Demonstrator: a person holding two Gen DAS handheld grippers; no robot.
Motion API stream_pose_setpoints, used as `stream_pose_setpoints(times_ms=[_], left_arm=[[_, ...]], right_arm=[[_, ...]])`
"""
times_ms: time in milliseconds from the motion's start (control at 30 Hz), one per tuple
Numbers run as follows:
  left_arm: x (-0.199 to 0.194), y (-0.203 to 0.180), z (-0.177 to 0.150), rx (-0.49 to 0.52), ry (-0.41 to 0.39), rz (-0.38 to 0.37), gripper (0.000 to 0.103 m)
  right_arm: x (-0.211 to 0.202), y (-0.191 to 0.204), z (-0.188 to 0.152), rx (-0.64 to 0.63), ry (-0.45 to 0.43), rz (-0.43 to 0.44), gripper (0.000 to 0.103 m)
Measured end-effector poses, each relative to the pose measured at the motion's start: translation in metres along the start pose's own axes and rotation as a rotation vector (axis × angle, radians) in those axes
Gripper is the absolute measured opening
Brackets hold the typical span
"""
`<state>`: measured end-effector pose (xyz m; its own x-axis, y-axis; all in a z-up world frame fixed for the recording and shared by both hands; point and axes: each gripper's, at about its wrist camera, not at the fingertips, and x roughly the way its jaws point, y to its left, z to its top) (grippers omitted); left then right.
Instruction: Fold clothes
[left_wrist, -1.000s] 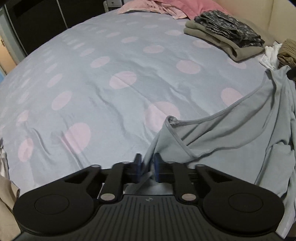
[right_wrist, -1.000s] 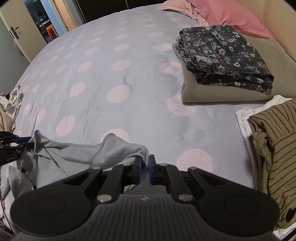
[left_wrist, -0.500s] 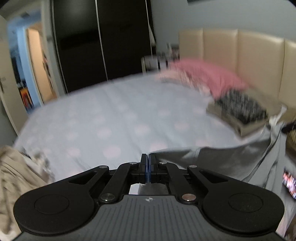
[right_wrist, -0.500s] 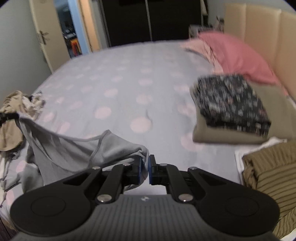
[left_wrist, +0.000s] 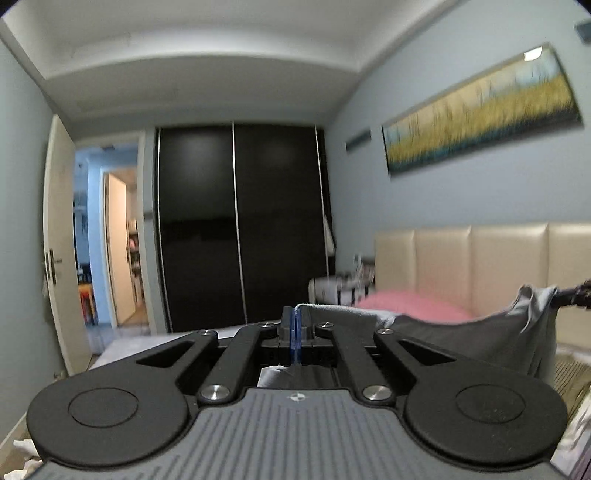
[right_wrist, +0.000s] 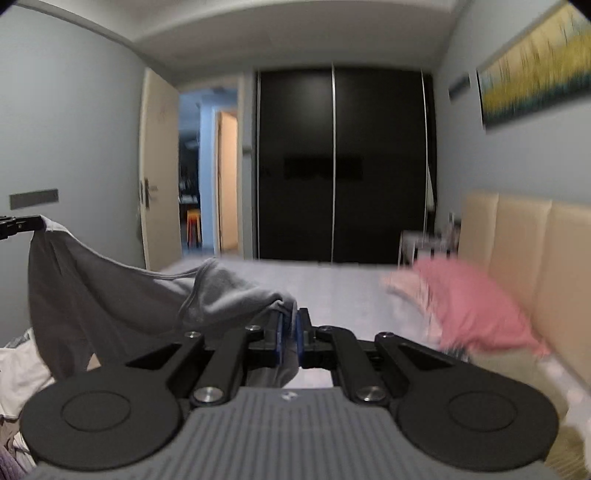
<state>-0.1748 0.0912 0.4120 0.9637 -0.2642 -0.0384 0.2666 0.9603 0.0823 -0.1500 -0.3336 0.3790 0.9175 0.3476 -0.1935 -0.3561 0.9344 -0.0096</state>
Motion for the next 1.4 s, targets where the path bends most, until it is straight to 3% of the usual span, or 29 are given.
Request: stream_pose_setpoints(times_ms=[233,367,467,533,633,833,1133,1300,1400], left_arm=[[-0.067,-0.014,0.028,0.003,-0.152,0.021,0.0],[-0.101,-0.021,0.048,0.008,-0.313,0.07,0.0],[-0.117,-0.022,0.061,-0.03,-0.356,0.047,0.0],[-0.108,-0.024,0.062,-0.037,-0.3,0.017,0.0],[-0.085,-0.028,0.045,-0.035,-0.179,-0.009,0.0],[-0.025,-0.037,-0.011,-0.095,0.08,-0.076,0.0],[0.067,-0.059,-0.125,-0.191,0.471,-0.233,0.0],[0.096,-0.099,-0.173,-0.199,0.617,-0.356,0.0],[0.109,-0.126,-0.201,-0.171,0.695,-0.434,0.006]], right_arm=[[-0.071,0.021,0.01,-0.019,-0.118,-0.001,0.008],[-0.107,0.029,0.02,-0.001,-0.202,0.016,0.008],[-0.124,0.034,0.029,0.015,-0.261,0.053,0.008],[-0.123,0.041,0.033,-0.014,-0.259,0.072,0.008],[-0.098,0.052,0.03,-0.05,-0.168,0.087,0.008],[-0.007,0.04,-0.008,-0.058,0.044,0.028,0.008],[0.104,-0.001,-0.043,-0.088,0.115,-0.118,0.008],[0.152,-0.02,-0.073,-0.059,0.168,-0.165,0.008],[0.173,-0.03,-0.087,-0.032,0.198,-0.174,0.008]])
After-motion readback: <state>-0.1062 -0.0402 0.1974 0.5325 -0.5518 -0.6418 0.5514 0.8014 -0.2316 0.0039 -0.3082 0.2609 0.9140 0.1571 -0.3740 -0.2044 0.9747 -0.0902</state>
